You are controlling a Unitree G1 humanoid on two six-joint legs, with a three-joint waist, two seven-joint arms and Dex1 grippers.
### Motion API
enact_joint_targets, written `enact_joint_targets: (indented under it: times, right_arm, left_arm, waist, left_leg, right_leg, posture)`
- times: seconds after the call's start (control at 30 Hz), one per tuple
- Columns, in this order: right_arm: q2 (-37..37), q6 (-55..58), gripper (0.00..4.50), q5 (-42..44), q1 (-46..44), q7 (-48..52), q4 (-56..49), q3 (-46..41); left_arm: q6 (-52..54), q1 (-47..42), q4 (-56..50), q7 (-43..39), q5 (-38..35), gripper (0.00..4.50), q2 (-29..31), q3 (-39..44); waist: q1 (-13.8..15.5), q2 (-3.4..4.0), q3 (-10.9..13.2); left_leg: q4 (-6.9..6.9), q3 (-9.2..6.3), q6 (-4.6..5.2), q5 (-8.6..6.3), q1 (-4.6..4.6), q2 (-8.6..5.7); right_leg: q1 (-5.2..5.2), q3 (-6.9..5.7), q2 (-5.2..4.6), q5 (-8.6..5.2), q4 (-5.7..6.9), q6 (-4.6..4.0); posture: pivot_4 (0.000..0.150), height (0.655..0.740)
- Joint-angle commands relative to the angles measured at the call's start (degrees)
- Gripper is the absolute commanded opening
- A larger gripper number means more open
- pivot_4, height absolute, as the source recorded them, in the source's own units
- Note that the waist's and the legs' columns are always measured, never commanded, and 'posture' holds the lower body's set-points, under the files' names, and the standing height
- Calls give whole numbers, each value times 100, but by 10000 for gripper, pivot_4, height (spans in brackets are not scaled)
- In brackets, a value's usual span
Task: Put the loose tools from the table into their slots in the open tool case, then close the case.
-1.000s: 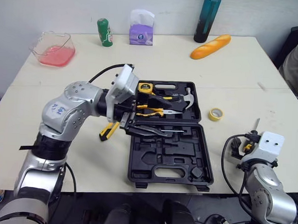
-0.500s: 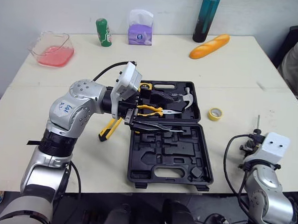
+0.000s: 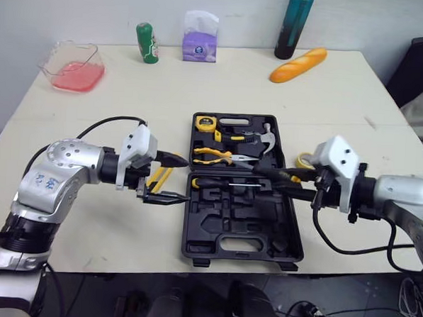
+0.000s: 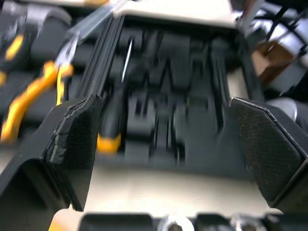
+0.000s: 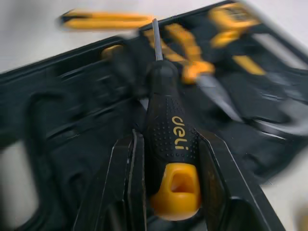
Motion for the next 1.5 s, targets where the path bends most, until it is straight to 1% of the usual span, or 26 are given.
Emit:
enact_joint_targets:
  times: [0.03,0.17,0.3,0.53,0.93,0.97,1.0,1.03,1.1,1.17,1.27,1.4,1.43,1.47,1.5]
  right_arm:
    - [-216,-355,9876,-444,-625,869,457,739]
    - [-138,-633,9876,-1058,-1277,1290,1057,1465]
    - [-163,-967,9876,-1377,-1426,1642,1346,1671]
    - [-153,-1363,9876,-1733,-1430,1993,1758,1672]
    - [200,-1443,9876,-1979,-1358,1868,2094,1580]
    - [242,-1470,14876,-1998,-1347,1842,2090,1583]
    - [256,-1436,21162,-2006,-1341,1842,2076,1588]
    - [235,-1384,24086,-1947,-1331,1915,2006,1560]
    - [188,-1318,34132,-1859,-1306,2029,1886,1485]
    - [222,-1259,43217,-1772,-1310,1961,1803,1315]
    - [521,-1375,43217,-1617,-1219,1698,1856,1048]
    - [1225,-1730,43217,-1304,-935,1371,2059,625]
    - [1394,-1848,39540,-1236,-855,1332,2162,532]
    - [1512,-1972,38367,-1176,-770,1342,2247,467]
    - [1622,-2124,35407,-1113,-676,1375,2346,404]
  left_arm:
    - [-178,91,-315,27,104,45000,96,108]
    - [-112,158,-491,185,81,45000,35,151]
    - [-78,230,-596,267,57,45000,27,170]
    - [-103,240,-594,293,53,45000,29,166]
    - [-118,13,-515,221,92,45000,-102,24]
    - [-122,4,-512,213,93,45000,-112,13]
    - [-126,-6,-509,204,95,45000,-120,5]
    - [-122,-21,-506,199,92,45000,-131,-2]
    - [-110,-37,-509,191,83,45000,-153,-7]
    - [-90,-62,-518,162,48,45000,-184,-20]
    - [-115,-79,-507,129,60,45000,-250,-68]
    - [-131,-141,-495,156,98,45000,-399,-153]
    - [-140,-160,-480,150,95,45000,-432,-161]
    - [-149,-176,-469,146,90,45000,-462,-170]
    - [-155,-206,-449,145,93,45000,-497,-190]
  waist:
    - [4,0,0]
    - [25,-5,3]
    - [59,-5,3]
    - [58,-5,3]
    - [56,-5,3]
    - [55,-5,3]
    - [55,-5,3]
    - [55,-4,3]
    - [55,-4,3]
    - [56,-4,3]
    - [57,-4,3]
    - [60,-6,2]
    - [61,-6,2]
    - [65,-6,2]
    - [70,-6,2]
  left_leg:
    - [2,4,5,-2,-4,-4]
    - [8,4,11,-6,-16,-9]
    - [8,4,9,-6,-18,-7]
    - [38,6,8,-6,-17,-5]
    - [49,6,3,-10,-17,-1]
    - [50,6,3,-10,-17,-1]
    - [51,6,3,-10,-17,0]
    - [52,6,3,-10,-17,0]
    - [51,6,2,-10,-19,0]
    - [51,5,2,-10,-20,0]
    - [53,4,2,-10,-22,0]
    - [55,2,2,-10,-21,1]
    - [55,4,2,-10,-21,0]
    - [55,5,2,-10,-21,-1]
    - [57,5,2,-10,-22,-2]
  right_leg:
    - [-1,-1,-5,4,-4,6]
    - [-3,-11,-10,7,-13,12]
    - [-5,-19,-5,7,-13,11]
    - [-1,-22,-5,8,5,14]
    - [-1,-19,-2,9,12,14]
    - [-1,-18,-2,9,14,14]
    - [-1,-18,-2,9,15,14]
    - [-1,-18,-2,9,15,14]
    - [-2,-18,-2,9,14,14]
    - [-2,-19,-1,9,12,14]
    - [-2,-20,-1,9,12,14]
    - [1,-21,1,9,15,14]
    - [1,-22,1,9,15,14]
    - [0,-23,1,9,17,14]
    - [0,-24,2,9,17,14]
  posture:
    - [1500,7394]
    - [1500,7394]
    - [1500,7394]
    - [1500,7394]
    - [1500,7394]
    - [1500,7394]
    - [1500,7394]
    - [1500,7394]
    - [1500,7394]
    - [1500,7394]
    - [1500,7394]
    - [1500,7394]
    - [1500,7394]
    - [1500,7394]
    - [1500,7394]
